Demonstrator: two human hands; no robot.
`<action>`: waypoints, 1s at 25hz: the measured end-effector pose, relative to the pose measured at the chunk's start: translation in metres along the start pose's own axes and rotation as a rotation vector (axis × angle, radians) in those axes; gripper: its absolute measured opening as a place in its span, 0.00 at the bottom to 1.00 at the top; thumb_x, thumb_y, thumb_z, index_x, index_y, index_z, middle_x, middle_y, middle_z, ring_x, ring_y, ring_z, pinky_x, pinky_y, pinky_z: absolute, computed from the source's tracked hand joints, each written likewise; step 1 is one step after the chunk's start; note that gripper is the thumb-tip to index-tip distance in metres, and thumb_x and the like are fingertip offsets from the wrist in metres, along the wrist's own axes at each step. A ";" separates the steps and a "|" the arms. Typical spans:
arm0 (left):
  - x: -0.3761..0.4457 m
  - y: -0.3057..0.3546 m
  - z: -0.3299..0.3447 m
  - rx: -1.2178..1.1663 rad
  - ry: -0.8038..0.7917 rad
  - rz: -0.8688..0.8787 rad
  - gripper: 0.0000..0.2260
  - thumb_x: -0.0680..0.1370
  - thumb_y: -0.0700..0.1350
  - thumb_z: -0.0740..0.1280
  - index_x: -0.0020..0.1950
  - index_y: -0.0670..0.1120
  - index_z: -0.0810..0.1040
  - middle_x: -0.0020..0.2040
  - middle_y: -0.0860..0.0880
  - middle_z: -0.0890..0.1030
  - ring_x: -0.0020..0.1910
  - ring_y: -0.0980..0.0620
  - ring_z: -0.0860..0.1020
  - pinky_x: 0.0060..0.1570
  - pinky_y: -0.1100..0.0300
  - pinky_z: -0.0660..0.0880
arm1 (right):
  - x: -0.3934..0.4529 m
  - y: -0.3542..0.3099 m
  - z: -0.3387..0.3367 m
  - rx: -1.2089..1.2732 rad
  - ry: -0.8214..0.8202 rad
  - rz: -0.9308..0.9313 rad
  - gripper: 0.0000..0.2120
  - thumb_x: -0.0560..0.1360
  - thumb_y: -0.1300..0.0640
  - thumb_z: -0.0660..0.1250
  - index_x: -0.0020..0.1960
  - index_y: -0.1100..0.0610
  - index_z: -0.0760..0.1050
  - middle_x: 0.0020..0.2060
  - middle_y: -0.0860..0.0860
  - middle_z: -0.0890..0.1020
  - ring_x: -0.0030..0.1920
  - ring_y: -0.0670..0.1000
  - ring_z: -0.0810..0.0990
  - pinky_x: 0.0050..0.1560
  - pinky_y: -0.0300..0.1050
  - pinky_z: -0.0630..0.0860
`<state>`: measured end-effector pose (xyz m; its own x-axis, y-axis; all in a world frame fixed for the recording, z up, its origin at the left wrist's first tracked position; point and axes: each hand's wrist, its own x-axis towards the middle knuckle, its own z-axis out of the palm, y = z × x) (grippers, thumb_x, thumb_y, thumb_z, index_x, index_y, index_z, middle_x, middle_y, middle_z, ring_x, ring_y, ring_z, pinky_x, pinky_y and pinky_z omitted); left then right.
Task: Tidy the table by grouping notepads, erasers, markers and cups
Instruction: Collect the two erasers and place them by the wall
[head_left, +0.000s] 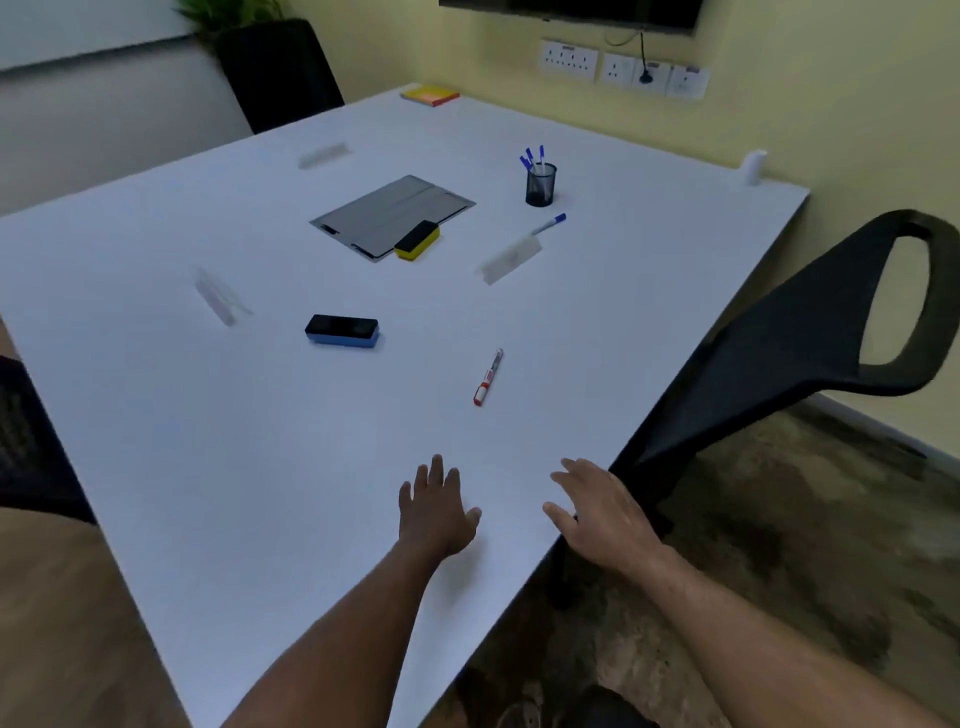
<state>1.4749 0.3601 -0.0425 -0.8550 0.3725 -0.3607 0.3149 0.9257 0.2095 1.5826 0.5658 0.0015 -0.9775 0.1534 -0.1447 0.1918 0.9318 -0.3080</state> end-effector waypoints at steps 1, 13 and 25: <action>0.006 -0.007 0.001 0.014 -0.041 -0.035 0.34 0.80 0.58 0.58 0.80 0.46 0.50 0.81 0.44 0.41 0.80 0.43 0.43 0.76 0.44 0.46 | 0.018 0.001 0.004 -0.001 -0.033 -0.028 0.27 0.80 0.42 0.55 0.75 0.53 0.62 0.76 0.50 0.60 0.76 0.50 0.55 0.75 0.48 0.51; 0.078 -0.046 -0.014 -0.181 -0.164 -0.373 0.38 0.78 0.57 0.64 0.80 0.46 0.48 0.81 0.46 0.43 0.80 0.45 0.47 0.73 0.46 0.60 | 0.217 -0.007 0.033 0.042 -0.174 -0.320 0.23 0.78 0.49 0.60 0.70 0.56 0.67 0.71 0.53 0.69 0.72 0.52 0.64 0.71 0.46 0.57; 0.216 -0.084 -0.085 -0.311 0.033 -0.500 0.40 0.78 0.57 0.65 0.81 0.50 0.43 0.81 0.47 0.40 0.80 0.44 0.47 0.72 0.45 0.61 | 0.429 -0.037 0.016 0.100 -0.137 -0.370 0.23 0.79 0.49 0.60 0.72 0.56 0.66 0.72 0.53 0.68 0.73 0.52 0.64 0.73 0.46 0.57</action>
<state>1.2292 0.3576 -0.0609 -0.8825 -0.1106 -0.4571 -0.2607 0.9240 0.2798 1.1578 0.5915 -0.0641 -0.9626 -0.2384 -0.1288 -0.1569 0.8780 -0.4521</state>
